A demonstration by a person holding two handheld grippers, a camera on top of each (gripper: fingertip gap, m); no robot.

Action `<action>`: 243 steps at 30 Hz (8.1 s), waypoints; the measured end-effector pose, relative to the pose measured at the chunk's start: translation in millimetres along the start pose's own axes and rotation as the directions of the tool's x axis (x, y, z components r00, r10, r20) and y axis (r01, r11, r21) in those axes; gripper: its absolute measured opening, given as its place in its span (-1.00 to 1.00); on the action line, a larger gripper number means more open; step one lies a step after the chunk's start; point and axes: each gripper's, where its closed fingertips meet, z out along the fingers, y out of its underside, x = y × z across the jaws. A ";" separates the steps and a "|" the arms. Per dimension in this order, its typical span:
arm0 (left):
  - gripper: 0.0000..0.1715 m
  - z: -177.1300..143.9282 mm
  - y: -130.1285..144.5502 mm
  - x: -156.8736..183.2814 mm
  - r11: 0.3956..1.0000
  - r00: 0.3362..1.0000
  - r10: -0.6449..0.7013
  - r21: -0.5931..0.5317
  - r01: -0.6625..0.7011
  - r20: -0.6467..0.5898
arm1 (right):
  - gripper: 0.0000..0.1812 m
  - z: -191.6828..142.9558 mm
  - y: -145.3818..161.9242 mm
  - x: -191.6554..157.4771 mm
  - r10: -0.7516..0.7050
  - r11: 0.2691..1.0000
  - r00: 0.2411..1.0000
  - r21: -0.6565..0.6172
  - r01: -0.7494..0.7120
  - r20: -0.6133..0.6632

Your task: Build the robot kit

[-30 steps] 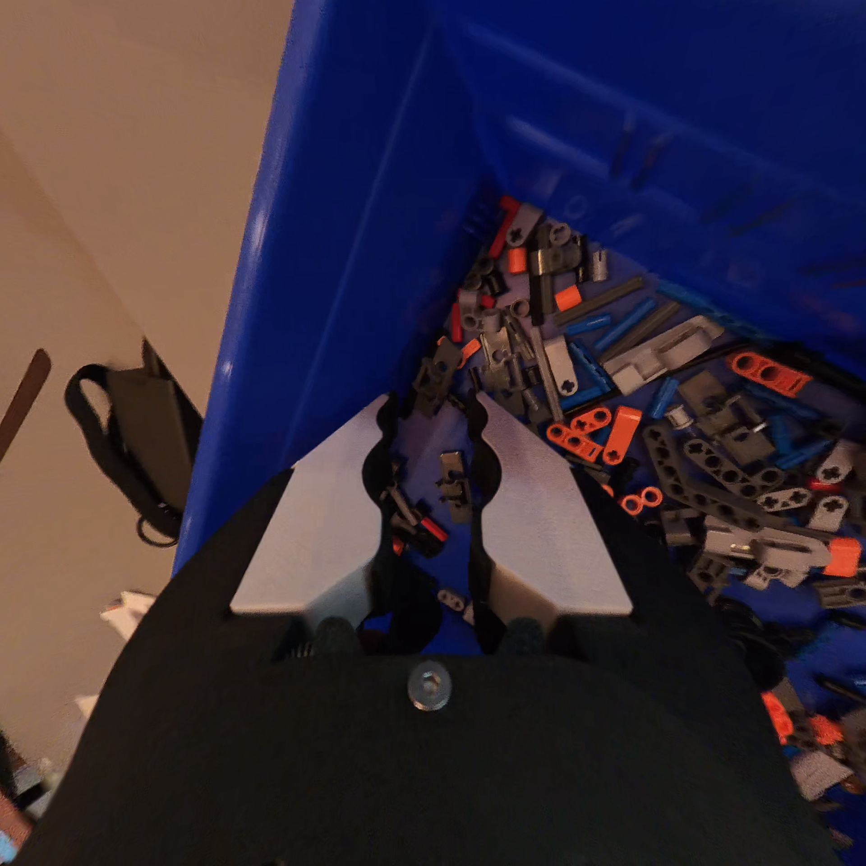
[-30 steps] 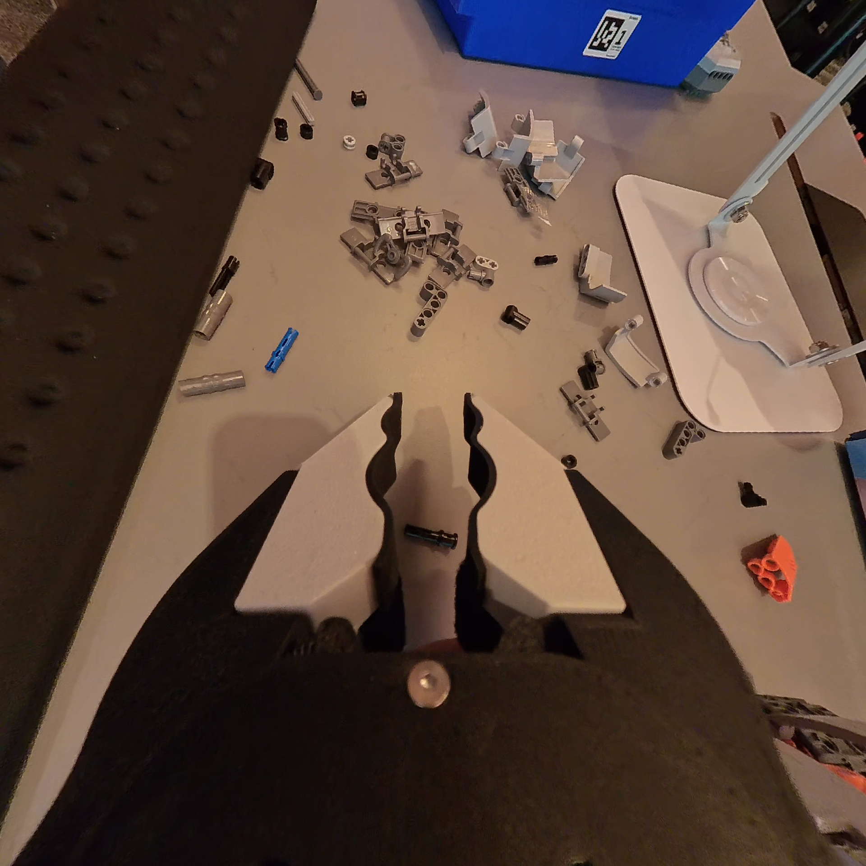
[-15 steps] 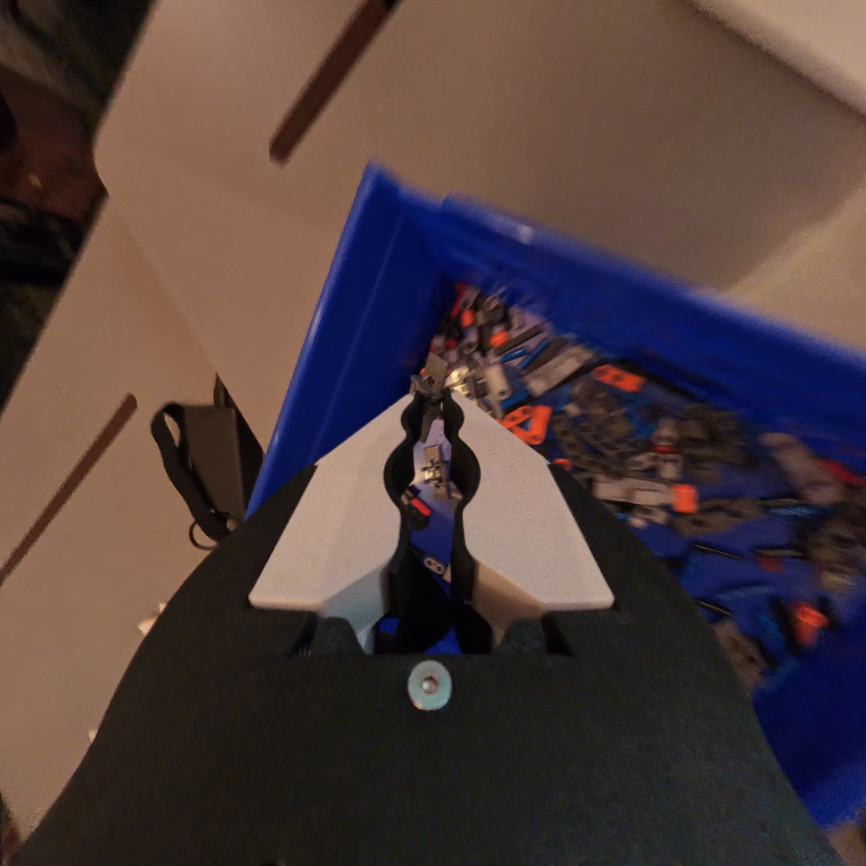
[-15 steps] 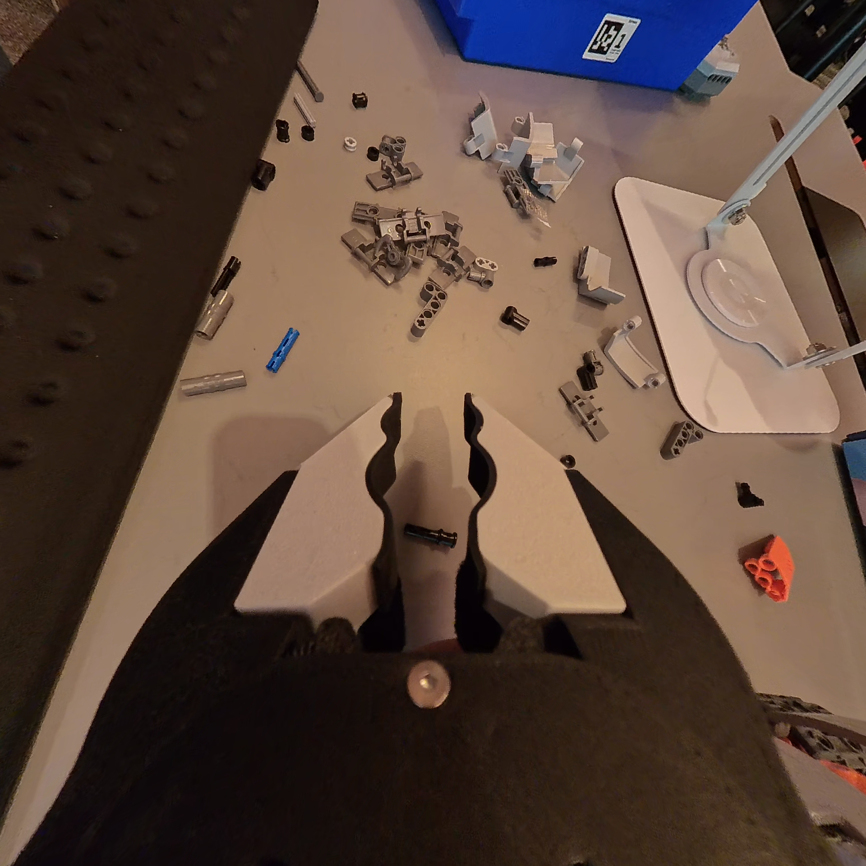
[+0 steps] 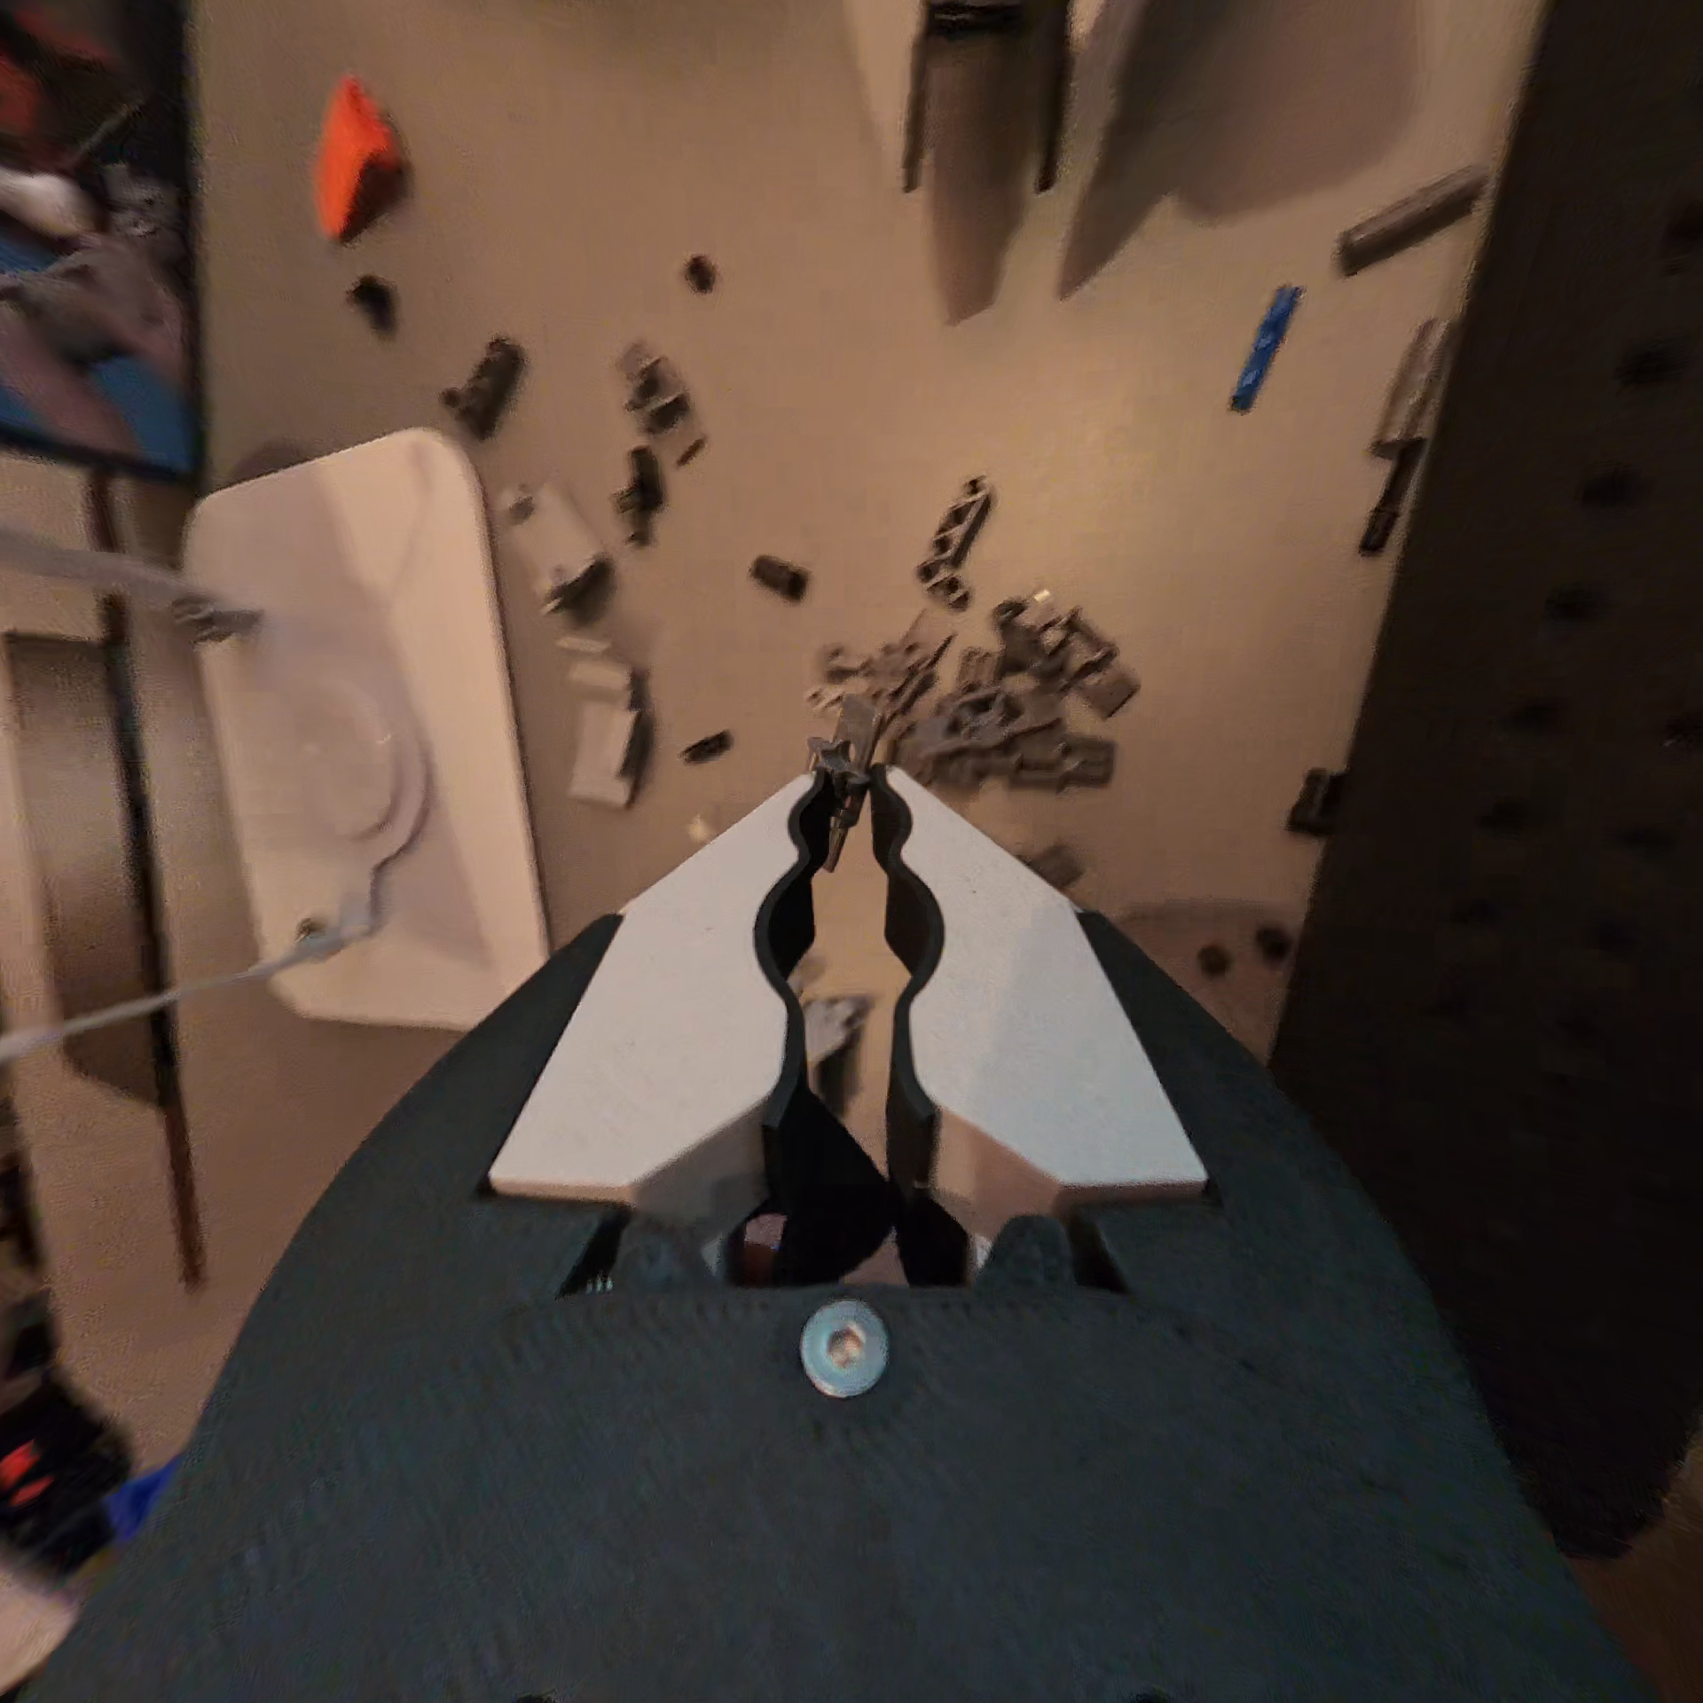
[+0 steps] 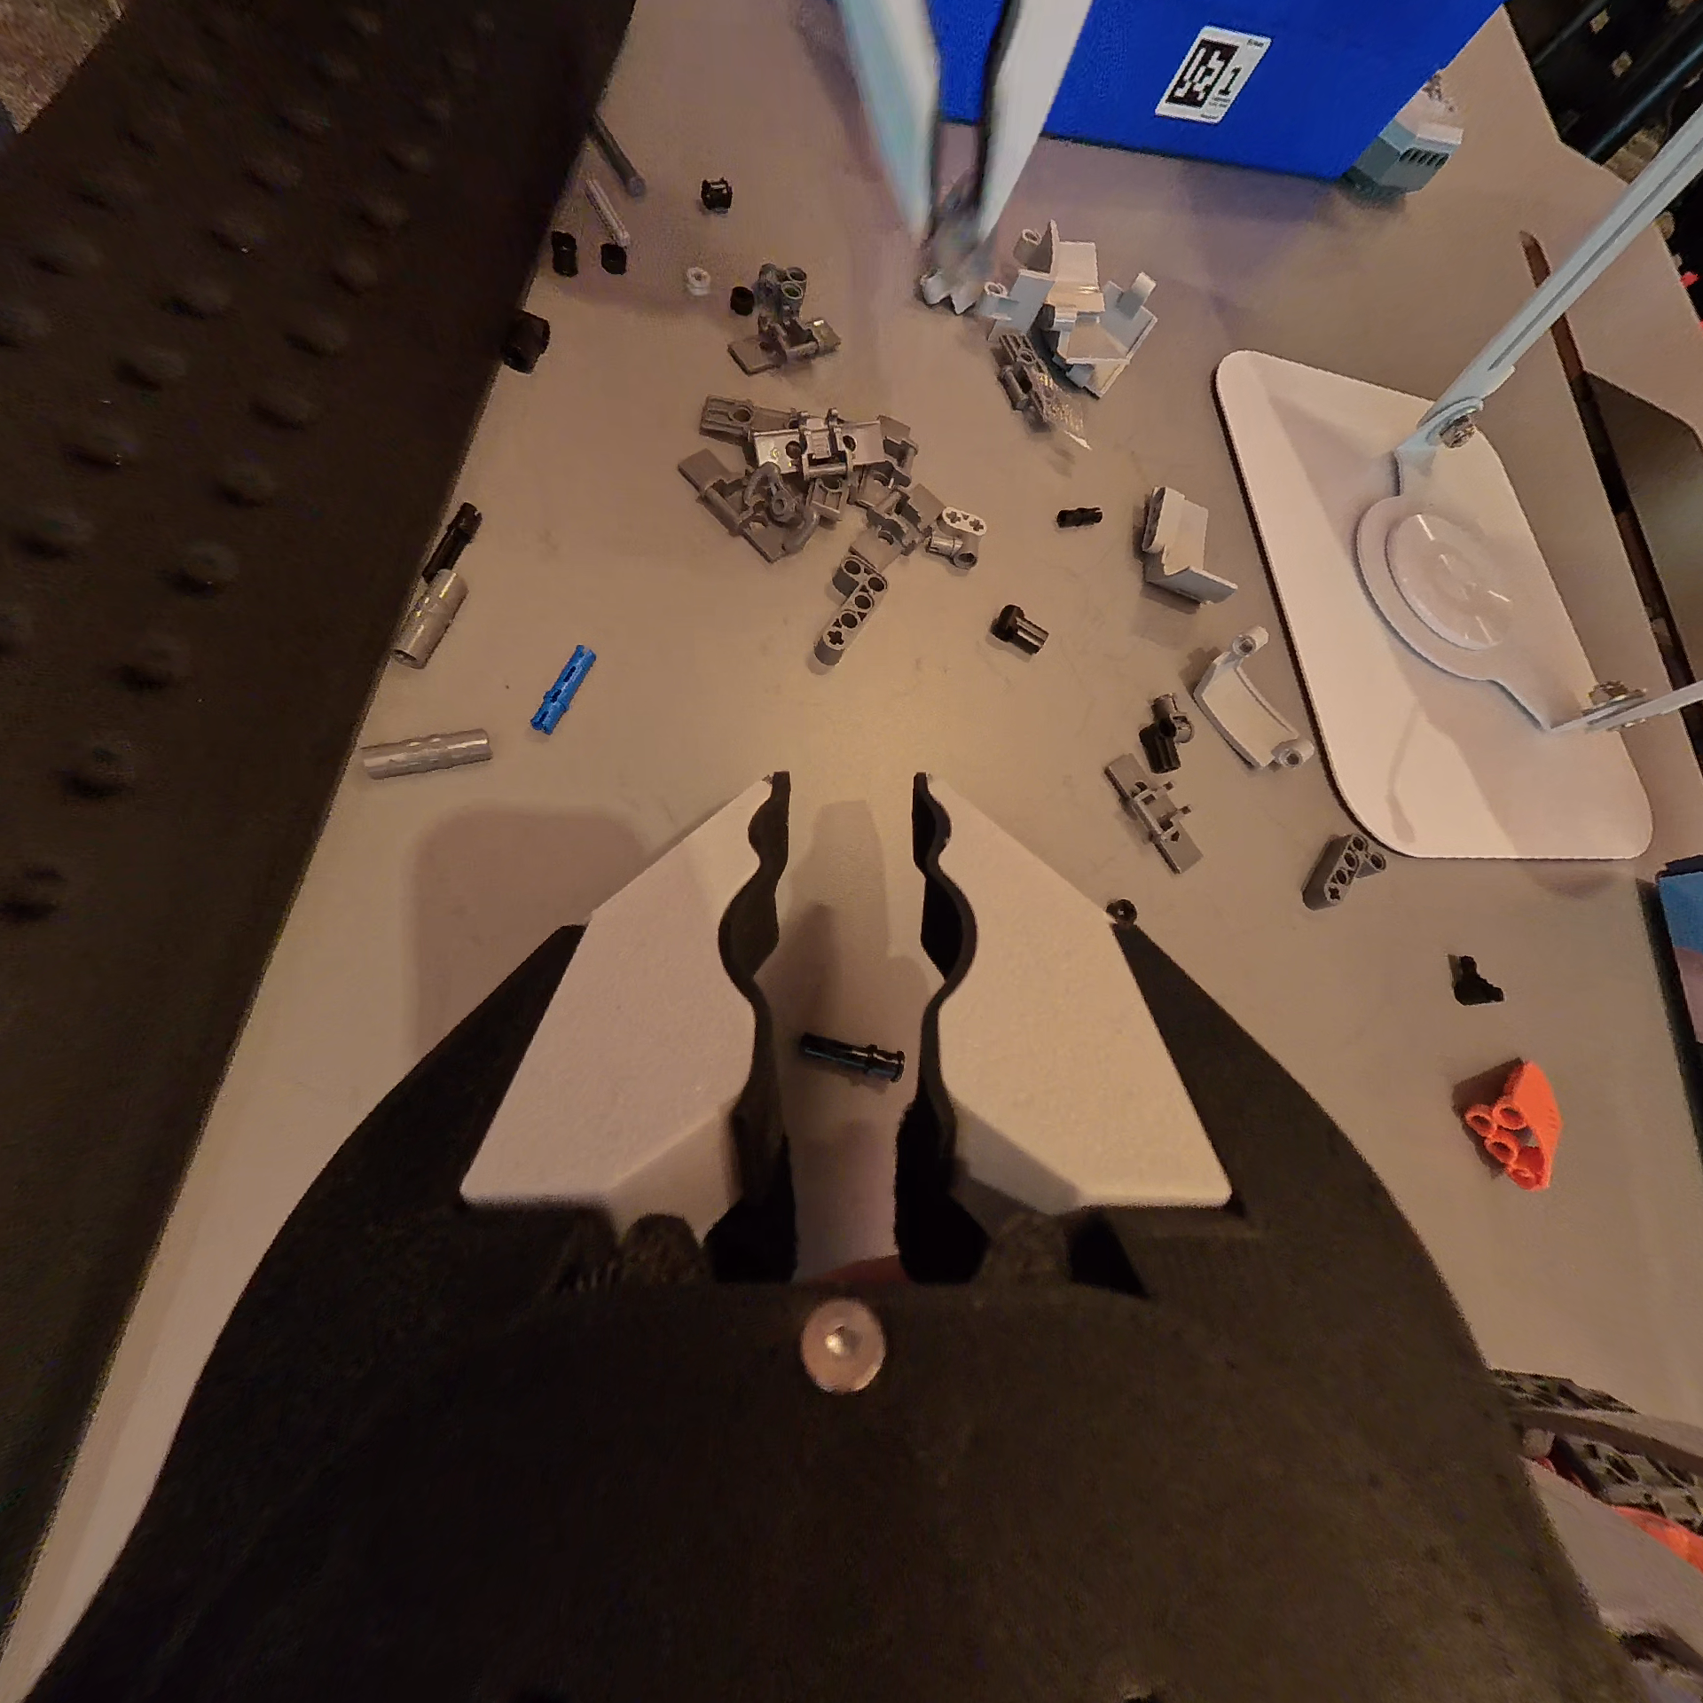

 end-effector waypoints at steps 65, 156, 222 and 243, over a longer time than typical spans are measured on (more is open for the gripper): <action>-0.91 12.6 3.3 22.2 0.998 0.985 0.063 -0.001 -0.064 -0.162 | -0.73 0.3 5.6 -3.1 0.009 1.000 1.000 -0.009 -0.008 0.018; -0.79 -64.8 22.5 -33.2 0.967 0.975 -0.223 0.120 0.223 -0.011 | -0.72 -5.1 0.3 -7.4 -0.009 1.000 1.000 0.006 0.009 0.026; -0.88 28.1 -48.1 24.6 0.998 0.989 0.052 0.034 -0.048 -0.135 | -0.72 -1.1 7.3 -10.3 -0.018 1.000 0.999 -0.024 0.018 0.039; -0.69 -110.7 71.7 -87.3 0.976 0.942 -0.181 -0.067 0.207 0.281 | -0.72 0.8 10.5 -9.5 -0.006 1.000 0.999 -0.030 0.007 0.040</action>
